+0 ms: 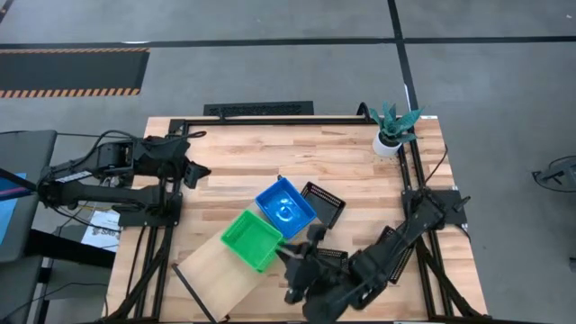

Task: Stack baskets on shelf by color
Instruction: Stack the green bin on the green bin on the shelf, then put the bottom black bin on the shelf

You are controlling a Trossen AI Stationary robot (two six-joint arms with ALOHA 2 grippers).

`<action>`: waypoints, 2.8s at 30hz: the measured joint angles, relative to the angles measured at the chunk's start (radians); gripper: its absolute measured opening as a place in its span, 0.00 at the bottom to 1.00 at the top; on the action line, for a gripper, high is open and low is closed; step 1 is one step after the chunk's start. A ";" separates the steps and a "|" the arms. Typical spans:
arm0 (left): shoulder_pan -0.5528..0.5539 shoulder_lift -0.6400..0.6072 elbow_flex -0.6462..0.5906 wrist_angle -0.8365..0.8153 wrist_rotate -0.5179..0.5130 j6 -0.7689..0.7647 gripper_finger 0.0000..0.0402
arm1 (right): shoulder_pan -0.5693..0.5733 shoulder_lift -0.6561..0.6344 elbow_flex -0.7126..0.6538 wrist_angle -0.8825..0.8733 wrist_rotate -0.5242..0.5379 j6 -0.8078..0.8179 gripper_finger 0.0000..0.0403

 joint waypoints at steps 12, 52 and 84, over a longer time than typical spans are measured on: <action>0.000 0.000 0.000 0.041 -0.030 -0.001 0.27 | -0.003 0.069 0.000 0.119 0.031 0.013 0.17; 0.000 -0.001 0.000 0.042 -0.004 0.045 0.27 | -0.011 0.120 -0.001 0.269 0.050 0.004 0.16; -0.007 0.014 0.105 0.567 0.363 0.103 0.55 | 0.246 0.029 -0.176 -0.388 -0.546 1.136 0.53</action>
